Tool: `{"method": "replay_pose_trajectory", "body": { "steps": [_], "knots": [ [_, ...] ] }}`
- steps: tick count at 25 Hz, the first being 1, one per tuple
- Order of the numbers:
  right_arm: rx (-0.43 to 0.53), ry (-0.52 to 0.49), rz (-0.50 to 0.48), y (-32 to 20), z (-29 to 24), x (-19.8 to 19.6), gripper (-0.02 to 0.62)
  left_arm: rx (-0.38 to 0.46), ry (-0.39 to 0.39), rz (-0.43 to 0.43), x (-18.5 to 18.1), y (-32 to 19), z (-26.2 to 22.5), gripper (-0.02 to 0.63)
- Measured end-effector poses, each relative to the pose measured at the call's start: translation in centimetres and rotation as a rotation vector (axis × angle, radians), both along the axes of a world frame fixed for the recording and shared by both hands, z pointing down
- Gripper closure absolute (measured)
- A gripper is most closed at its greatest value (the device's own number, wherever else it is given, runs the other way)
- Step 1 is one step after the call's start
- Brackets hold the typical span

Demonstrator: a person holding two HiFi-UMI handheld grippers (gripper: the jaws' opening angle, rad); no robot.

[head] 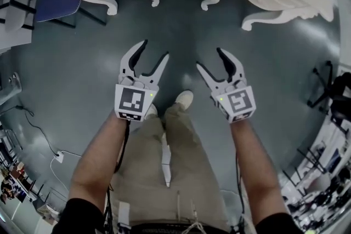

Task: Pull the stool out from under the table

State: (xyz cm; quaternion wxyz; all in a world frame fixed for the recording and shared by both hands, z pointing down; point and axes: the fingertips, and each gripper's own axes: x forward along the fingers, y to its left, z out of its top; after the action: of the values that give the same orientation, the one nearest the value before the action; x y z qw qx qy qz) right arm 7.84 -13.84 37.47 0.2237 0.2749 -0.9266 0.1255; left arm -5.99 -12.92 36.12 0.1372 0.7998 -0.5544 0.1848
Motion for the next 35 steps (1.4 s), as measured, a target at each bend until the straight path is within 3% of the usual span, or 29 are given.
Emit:
{"method": "replay_pose_trajectory", "body": {
  "steps": [6, 12, 19, 24, 30, 35],
  "knots": [
    [0.012, 0.077, -0.034, -5.7, 3.6, -0.4, 0.319, -0.030, -0.098, 0.034, -2.3, -3.7, 3.9, 0.365],
    [0.014, 0.122, -0.003, -10.9, 7.7, -1.7, 0.319, -0.090, -0.095, 0.065, -4.1, -7.5, 8.9, 0.359],
    [0.045, 0.190, 0.039, -17.8, 12.4, -3.0, 0.319, -0.134, -0.170, 0.098, -6.7, -13.6, 14.2, 0.356],
    [0.063, 0.237, 0.069, -21.7, 15.5, -2.9, 0.318, -0.204, -0.186, 0.072, -8.9, -16.2, 18.4, 0.351],
    [0.011, 0.292, 0.105, -24.6, 19.3, -2.1, 0.318, -0.191, -0.254, 0.002, -11.4, -20.6, 21.4, 0.351],
    [-0.004, 0.346, 0.175, -27.6, 21.1, -0.4, 0.318, -0.221, -0.306, 0.002, -12.0, -22.6, 23.2, 0.351]
  ]
}}
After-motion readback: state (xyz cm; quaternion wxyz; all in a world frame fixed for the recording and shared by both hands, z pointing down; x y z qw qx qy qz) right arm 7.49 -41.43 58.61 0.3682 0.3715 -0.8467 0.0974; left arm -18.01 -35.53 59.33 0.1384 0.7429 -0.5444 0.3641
